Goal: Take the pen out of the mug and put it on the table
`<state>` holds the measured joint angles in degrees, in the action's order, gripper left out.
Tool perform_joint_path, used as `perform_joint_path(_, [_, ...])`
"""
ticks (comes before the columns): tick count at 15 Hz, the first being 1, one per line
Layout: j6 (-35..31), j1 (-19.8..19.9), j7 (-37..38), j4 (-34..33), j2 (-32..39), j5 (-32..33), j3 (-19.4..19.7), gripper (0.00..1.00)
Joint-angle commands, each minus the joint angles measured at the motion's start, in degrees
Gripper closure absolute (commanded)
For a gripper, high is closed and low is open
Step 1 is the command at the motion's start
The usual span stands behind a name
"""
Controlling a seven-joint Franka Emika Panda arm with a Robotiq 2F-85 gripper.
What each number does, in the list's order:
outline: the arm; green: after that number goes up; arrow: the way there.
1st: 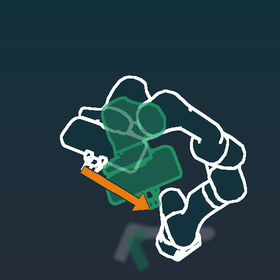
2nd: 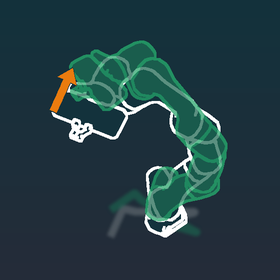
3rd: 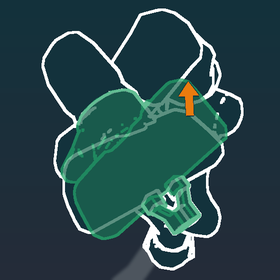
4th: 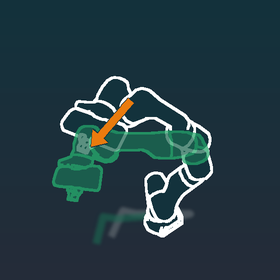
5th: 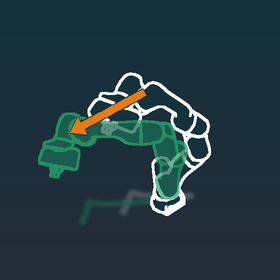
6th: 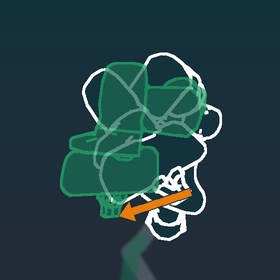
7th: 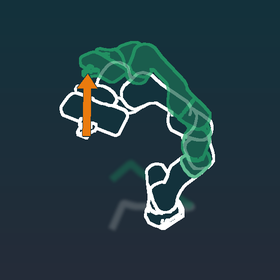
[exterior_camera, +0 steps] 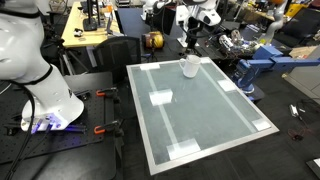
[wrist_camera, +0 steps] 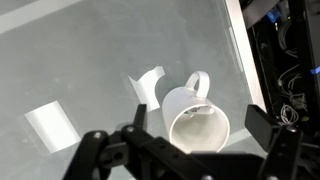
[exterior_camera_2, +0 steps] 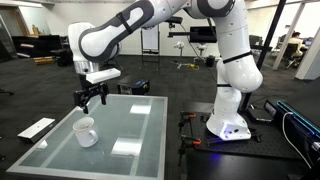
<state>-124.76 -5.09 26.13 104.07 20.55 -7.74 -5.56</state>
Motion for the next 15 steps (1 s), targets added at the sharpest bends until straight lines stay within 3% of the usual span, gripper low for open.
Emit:
perform_joint_path(1, [4.34,-0.48,-1.63,-6.99,4.67,-1.80,0.99,0.00])
perform_joint_path(9, [4.75,-0.77,-2.29,-13.15,11.08,-1.73,1.23,0.01])
perform_joint_path(15, [4.52,-0.82,-3.53,-14.98,13.55,-1.84,1.17,0.18])
